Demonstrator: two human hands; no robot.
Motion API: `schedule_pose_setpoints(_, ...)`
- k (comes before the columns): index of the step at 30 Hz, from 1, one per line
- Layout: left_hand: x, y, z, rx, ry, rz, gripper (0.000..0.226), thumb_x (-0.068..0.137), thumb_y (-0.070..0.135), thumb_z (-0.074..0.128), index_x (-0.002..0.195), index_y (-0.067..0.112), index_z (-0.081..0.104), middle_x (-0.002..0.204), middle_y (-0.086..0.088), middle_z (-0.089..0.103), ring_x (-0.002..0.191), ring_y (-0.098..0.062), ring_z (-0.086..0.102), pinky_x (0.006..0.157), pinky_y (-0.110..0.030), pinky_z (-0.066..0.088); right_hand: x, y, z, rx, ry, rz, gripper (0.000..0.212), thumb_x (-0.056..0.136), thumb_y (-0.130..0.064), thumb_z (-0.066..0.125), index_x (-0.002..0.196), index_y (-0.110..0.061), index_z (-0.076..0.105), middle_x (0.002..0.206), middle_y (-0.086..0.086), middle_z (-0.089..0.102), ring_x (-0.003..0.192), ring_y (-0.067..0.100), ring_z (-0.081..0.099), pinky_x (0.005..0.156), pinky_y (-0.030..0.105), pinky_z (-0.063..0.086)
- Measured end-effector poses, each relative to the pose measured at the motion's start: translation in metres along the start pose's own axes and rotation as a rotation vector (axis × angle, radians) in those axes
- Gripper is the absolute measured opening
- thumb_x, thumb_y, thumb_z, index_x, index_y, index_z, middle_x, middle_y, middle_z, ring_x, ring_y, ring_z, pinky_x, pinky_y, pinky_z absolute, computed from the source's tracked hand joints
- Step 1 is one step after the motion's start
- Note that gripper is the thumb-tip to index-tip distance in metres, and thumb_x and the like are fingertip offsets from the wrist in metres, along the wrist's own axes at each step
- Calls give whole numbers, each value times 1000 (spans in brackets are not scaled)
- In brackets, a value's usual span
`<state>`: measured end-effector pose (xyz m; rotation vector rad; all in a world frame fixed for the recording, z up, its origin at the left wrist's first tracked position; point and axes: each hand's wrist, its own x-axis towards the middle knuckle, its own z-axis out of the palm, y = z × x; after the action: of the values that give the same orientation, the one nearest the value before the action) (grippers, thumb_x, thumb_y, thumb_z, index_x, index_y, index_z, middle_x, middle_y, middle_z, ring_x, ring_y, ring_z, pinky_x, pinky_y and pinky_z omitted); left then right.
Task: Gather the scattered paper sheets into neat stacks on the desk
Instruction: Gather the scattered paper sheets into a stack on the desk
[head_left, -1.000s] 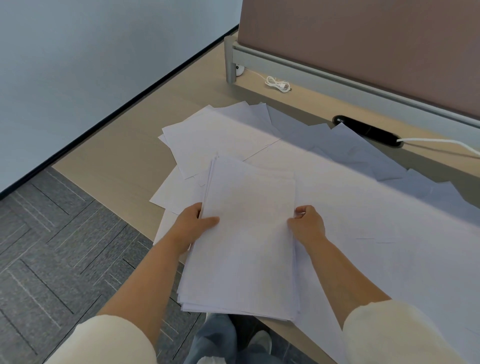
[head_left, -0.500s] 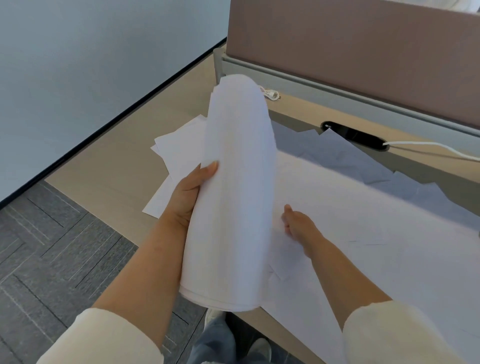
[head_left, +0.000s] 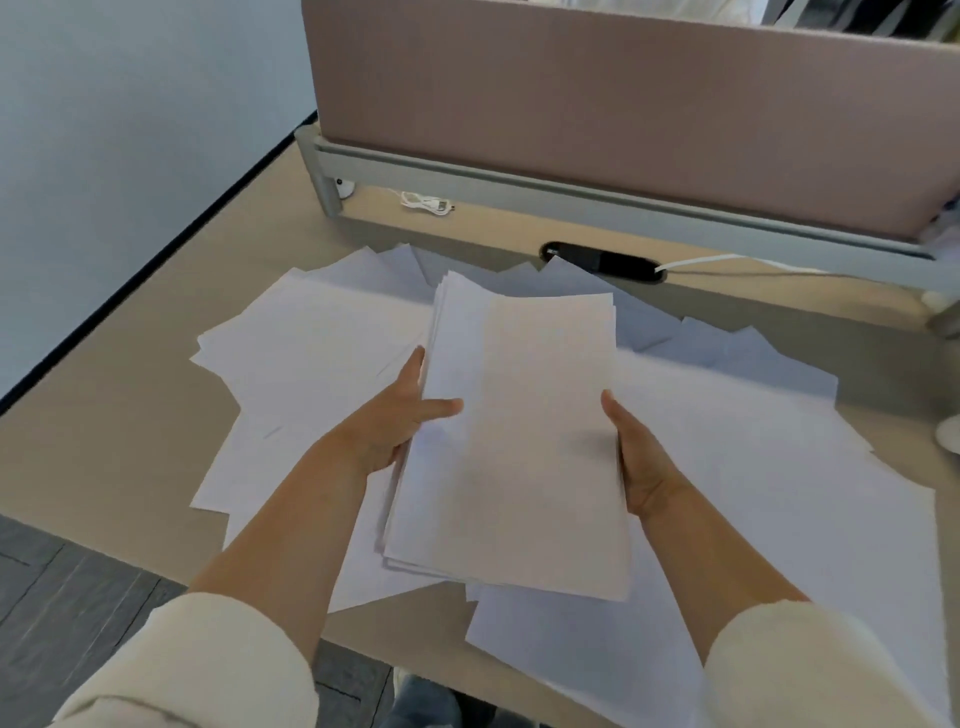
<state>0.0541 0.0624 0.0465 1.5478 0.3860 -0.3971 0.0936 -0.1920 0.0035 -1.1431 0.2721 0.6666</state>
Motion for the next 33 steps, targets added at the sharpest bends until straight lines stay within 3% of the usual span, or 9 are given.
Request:
schedule_pose_setpoints(3, 20, -9, 6, -46, 96, -22, 57, 86, 13, 65, 138, 13, 40, 119, -4, 61, 108, -27, 61, 85, -38, 55, 0, 3, -8, 29, 19, 35, 34, 89, -41, 49, 104, -15, 66, 91, 6, 75, 77, 21, 72, 71, 35, 59)
schedule_pose_setpoints(5, 26, -15, 8, -77, 242, -57, 46, 89, 11, 61, 132, 5, 46, 109, -8, 63, 88, -26, 63, 73, -33, 53, 1, 5, -8, -3, 90, 86, 37, 85, -39, 58, 111, -12, 64, 101, 9, 73, 85, 24, 71, 76, 36, 57)
schedule_pose_setpoints(10, 30, -38, 6, 316, 182, -273, 53, 91, 37, 56, 135, 12, 38, 124, -5, 50, 101, -22, 52, 79, -31, 41, 8, 17, -9, -150, 172, 165, 41, 92, -24, 59, 129, -7, 53, 122, 11, 64, 109, 28, 62, 90, 38, 51)
schedule_pose_setpoints(14, 31, -43, 2, 271, 142, -160, 51, 94, 18, 53, 140, 17, 33, 129, -8, 53, 100, -22, 56, 83, -32, 45, 10, 22, -5, -127, 171, 175, 36, 94, -13, 55, 129, -5, 51, 121, 15, 63, 105, 31, 62, 83, 38, 53)
schedule_pose_setpoints(18, 28, -33, -4, 180, 151, -20, 34, 95, 12, 51, 128, 20, 51, 99, 4, 64, 79, -4, 66, 69, -18, 52, 10, 22, -1, -193, 232, 49, 37, 95, -2, 47, 132, -5, 46, 121, 17, 60, 95, 29, 61, 72, 36, 52)
schedule_pose_setpoints(20, 25, -22, -11, 19, 218, -25, 20, 98, 26, 46, 112, 21, 59, 89, 9, 63, 73, 1, 63, 60, -15, 48, 7, 19, -1, -103, 283, -36, 36, 97, -3, 44, 132, -10, 45, 116, 14, 60, 87, 24, 62, 66, 35, 53)
schedule_pose_setpoints(25, 31, -26, -30, -269, 374, -162, 48, 99, 47, 30, 117, 9, 54, 97, -1, 63, 86, -16, 61, 74, -30, 48, 10, 19, 8, 398, 388, -214, 43, 97, 1, 40, 135, -16, 44, 117, -1, 61, 89, 16, 60, 68, 30, 58)
schedule_pose_setpoints(29, 27, -40, -15, -258, 403, -234, 52, 98, 45, 35, 125, 4, 50, 99, -4, 59, 99, -22, 57, 82, -32, 45, 17, 30, 26, 613, 472, -172, 35, 96, 2, 43, 123, -18, 53, 123, 2, 59, 84, 14, 61, 81, 34, 52)
schedule_pose_setpoints(33, 22, -45, 2, -254, 393, -286, 54, 97, 47, 38, 128, 4, 48, 109, -7, 53, 97, -21, 54, 76, -31, 43, 29, 56, 34, 578, 585, -26, 41, 97, -5, 47, 137, -12, 41, 124, 7, 56, 91, 20, 61, 94, 40, 47)
